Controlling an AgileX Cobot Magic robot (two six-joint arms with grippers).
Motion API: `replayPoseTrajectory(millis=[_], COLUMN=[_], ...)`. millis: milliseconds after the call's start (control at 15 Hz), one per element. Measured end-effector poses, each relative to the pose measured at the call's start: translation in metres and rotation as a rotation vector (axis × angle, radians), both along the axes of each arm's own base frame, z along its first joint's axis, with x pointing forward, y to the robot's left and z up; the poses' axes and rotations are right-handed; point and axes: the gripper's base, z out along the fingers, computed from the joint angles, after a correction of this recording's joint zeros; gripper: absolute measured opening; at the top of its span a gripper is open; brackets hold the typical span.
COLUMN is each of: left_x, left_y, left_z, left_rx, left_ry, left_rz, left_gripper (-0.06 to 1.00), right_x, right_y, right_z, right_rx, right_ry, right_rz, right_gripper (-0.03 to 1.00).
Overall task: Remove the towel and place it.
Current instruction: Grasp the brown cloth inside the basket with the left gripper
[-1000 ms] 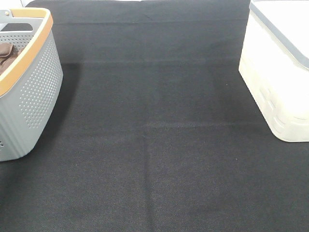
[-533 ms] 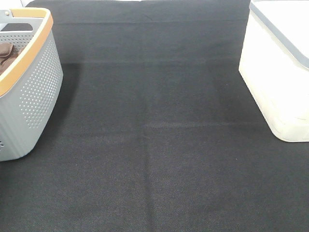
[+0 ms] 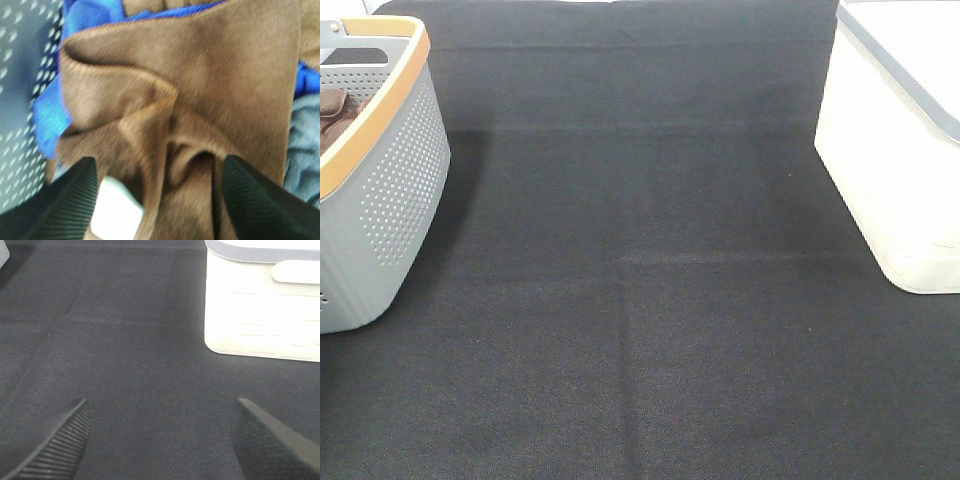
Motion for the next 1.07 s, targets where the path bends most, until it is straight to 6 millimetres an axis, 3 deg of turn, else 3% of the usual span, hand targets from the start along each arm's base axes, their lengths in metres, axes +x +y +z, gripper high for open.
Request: replayPoseTrajectory(millis=[333,600,667,933,1067], left_x=[0.006,0.006,0.006,0.002,-0.005], left_y=[-0.003,-0.002,-0.002,-0.003,-0.004], left_z=[-0.01,-0.01,-0.01,-0.008,0.009], left_rx=[-0.042,-0.032,-0.032,-0.038,-0.035], left_ry=[-0.01,-0.016,-0.016,0.023,0.011], left_rz=[0.008,-0.019,-0.022,-0.024,-0.025], left_gripper=[0.44,0.04,0.0,0.0,0.0], right_x=[0.0,0.0,0.0,0.0,0.0], right_y=[0.0,0.0,0.0,0.0,0.0], right_z=[0.0,0.0,0.0,0.0,0.0], right_rx=[0.0,0.0,0.0,0.0,0.0], right_ry=[0.0,0.0,0.0,0.0,0.0], right_rz=[0.0,0.0,0.0,0.0,0.0], right_gripper=[0.74,0.74,0.74,0.74,0.74])
